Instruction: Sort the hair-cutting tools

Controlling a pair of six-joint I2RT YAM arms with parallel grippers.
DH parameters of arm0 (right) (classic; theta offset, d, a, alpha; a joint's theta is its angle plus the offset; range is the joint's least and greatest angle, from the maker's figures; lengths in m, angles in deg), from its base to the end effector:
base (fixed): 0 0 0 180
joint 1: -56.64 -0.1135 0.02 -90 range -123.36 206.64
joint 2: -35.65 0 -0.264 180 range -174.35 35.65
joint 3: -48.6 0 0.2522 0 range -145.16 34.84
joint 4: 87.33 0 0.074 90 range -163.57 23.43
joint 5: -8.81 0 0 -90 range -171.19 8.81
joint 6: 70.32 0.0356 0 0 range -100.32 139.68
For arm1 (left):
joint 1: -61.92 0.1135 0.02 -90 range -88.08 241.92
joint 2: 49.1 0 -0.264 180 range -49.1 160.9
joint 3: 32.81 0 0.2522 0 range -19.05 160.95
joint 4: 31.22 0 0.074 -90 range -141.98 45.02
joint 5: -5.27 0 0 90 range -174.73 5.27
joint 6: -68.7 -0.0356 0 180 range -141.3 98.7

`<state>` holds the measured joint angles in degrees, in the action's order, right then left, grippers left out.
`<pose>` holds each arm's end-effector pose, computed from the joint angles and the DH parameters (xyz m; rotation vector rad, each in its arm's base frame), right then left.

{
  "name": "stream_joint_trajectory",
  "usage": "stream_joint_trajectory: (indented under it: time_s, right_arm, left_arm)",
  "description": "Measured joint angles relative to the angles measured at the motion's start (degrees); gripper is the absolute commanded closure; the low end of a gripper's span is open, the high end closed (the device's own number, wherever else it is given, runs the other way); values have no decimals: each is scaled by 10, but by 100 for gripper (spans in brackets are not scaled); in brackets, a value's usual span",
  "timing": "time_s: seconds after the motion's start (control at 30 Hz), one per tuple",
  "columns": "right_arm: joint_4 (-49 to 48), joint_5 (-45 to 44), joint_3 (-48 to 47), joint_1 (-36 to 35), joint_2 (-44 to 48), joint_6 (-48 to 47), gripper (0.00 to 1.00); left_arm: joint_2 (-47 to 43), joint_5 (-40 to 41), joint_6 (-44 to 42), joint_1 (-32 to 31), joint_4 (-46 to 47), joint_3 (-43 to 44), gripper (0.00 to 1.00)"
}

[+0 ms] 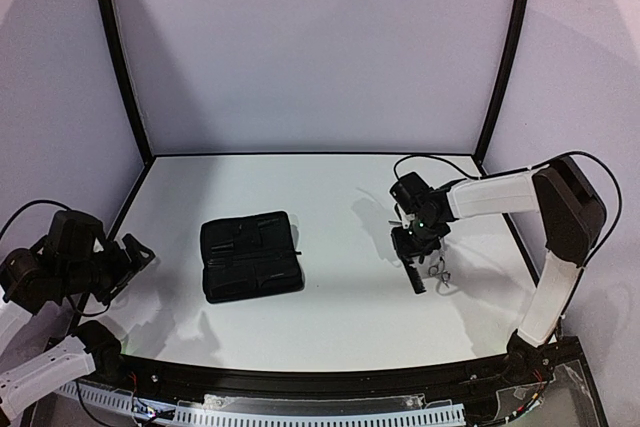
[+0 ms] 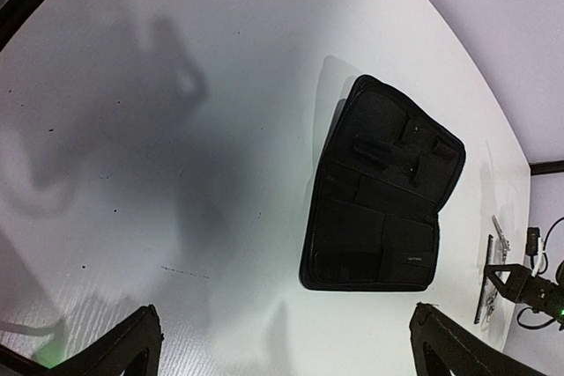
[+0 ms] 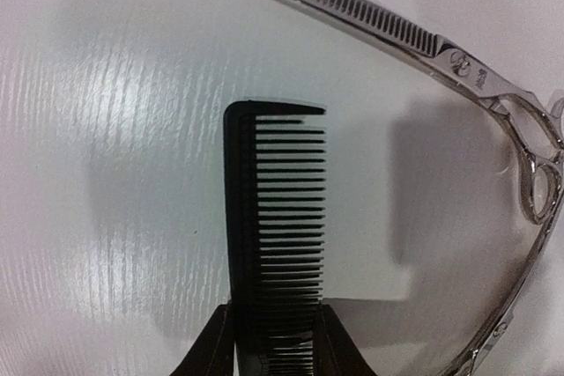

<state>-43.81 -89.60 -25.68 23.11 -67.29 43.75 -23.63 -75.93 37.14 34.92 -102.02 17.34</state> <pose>0.2812 0.1801 0.1459 -0.1987 2.7922 0.0311 0.0795 -0.0344 0.2536 -0.7304 2.3172 -0.5263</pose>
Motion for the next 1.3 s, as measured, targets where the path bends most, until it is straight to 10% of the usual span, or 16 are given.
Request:
stream_joint_trajectory:
  time_s: [0.6, 1.3]
  right_arm:
    - [32, 24, 9, -84, 135, -86, 82]
    - [-27, 237, -120, -237, 102, -329, 84]
  left_arm:
    - [40, -110, -9, 0, 129, -3, 0]
    - [497, -428, -4, -138, 533, 113, 10]
